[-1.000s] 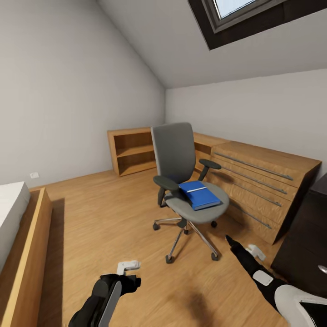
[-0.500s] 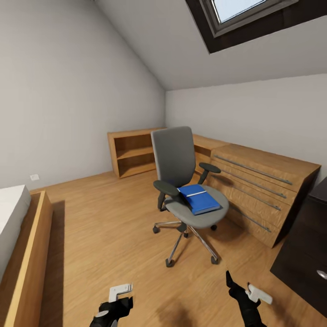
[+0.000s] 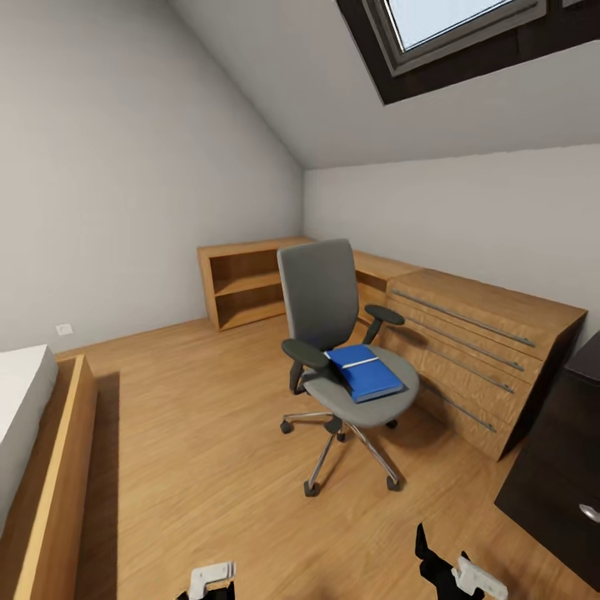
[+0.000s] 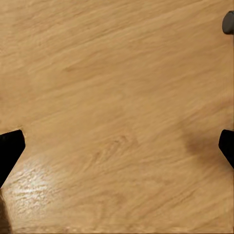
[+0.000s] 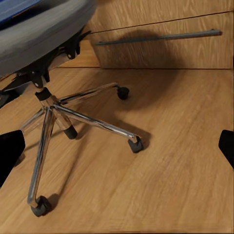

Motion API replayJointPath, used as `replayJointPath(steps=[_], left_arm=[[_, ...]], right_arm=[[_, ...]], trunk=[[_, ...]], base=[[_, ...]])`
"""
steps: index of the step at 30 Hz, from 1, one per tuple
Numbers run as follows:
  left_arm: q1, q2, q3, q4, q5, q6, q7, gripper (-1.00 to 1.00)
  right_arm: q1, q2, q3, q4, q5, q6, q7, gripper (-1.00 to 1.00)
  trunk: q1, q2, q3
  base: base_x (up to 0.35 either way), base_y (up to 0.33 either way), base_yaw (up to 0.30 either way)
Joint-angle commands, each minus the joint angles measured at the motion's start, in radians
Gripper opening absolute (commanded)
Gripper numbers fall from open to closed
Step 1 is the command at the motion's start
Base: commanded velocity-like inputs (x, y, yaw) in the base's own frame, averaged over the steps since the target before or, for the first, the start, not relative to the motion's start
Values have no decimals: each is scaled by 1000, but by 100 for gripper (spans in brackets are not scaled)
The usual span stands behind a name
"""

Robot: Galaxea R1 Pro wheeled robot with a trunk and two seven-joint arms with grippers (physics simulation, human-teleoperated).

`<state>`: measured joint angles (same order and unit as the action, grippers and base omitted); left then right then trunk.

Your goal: In the bedroom, organize the workspace by keeping the computer under the desk, ensuring the monitor is on the desk, placing the keyboard on the desk next to the monitor, placing the mouse on the desk next to the keyboard, moving the folder from the swivel chair onto the desk next to the mouse, stacking the notebook on top of the folder with the pen on top of the notebook, and positioning the swivel chair next to the desk.

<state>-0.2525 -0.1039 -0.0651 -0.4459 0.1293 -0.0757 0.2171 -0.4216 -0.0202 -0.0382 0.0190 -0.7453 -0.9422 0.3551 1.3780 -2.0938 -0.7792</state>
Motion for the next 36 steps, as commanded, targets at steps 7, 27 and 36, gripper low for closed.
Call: replayJointPath(steps=[7, 27, 36], left_arm=[[-1, -2, -7, 74, -1, -13, 5, 100], [-1, 52, -7, 187, -2, -21, 4, 100], [0, 64, -7, 217, -1, -113, 7, 100]], right_arm=[[1, 16, -3, 2, -4, -6, -38, 100], [1, 20, -3, 2, -3, -6, -50, 100], [1, 40, 3, 2, -2, -3, -53, 100]], trunk=[[-27, 49, 21], [-104, 189, 84], [-138, 252, 107]], base=[[0, 0, 0], [0, 0, -190], [0, 0, -228]])
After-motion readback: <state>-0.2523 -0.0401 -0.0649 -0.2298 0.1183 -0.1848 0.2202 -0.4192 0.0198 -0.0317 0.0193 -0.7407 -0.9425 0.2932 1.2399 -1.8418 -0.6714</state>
